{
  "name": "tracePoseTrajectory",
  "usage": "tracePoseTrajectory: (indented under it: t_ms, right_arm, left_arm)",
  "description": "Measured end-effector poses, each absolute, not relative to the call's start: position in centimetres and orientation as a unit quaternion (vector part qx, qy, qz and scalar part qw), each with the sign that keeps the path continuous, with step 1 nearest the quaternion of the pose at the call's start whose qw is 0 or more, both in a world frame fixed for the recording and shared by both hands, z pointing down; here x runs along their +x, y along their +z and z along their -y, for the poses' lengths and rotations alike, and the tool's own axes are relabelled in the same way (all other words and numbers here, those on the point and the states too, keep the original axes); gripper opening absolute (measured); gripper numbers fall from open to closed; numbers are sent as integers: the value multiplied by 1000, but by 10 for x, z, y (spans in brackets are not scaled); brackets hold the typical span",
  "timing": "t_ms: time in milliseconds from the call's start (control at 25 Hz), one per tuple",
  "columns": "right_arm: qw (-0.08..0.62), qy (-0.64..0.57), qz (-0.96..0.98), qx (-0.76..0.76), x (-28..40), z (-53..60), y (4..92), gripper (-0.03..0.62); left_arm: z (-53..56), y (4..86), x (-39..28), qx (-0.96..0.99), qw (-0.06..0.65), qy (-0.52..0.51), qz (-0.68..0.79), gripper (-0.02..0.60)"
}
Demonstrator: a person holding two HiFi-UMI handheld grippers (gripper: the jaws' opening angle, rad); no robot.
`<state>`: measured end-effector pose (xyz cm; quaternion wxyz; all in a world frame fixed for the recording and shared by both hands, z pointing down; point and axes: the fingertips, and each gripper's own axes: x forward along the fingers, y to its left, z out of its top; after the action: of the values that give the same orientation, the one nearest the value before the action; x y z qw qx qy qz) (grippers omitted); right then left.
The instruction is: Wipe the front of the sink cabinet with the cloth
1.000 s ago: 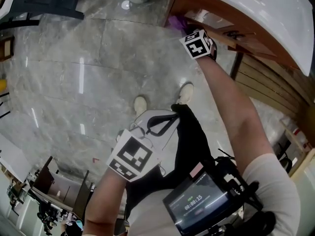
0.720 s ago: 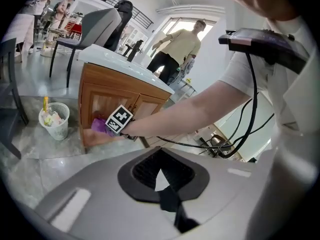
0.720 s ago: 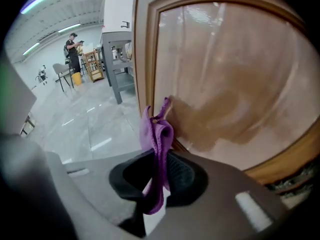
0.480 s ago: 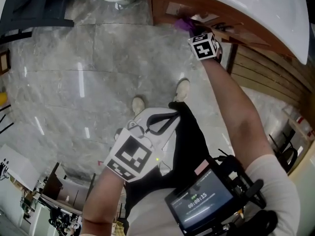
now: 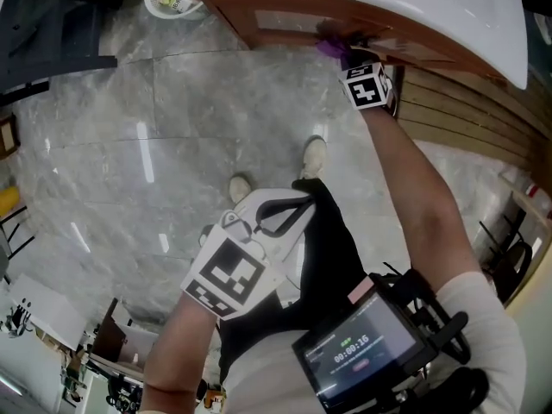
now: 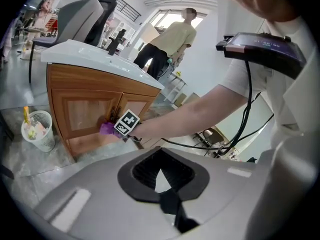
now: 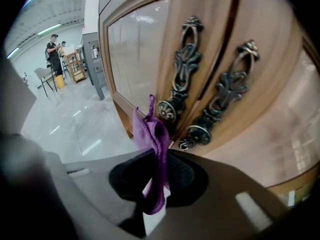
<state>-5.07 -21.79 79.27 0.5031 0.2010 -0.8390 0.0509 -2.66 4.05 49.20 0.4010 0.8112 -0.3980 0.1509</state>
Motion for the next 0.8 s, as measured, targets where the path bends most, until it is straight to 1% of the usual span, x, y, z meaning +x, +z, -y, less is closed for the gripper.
tracePoseTrajectory:
  t_ms: [800]
  right_arm:
    - [514,86,812,265,93,312,807,55]
  left_arm:
    - [46,501,56,834,397,165,346,5]
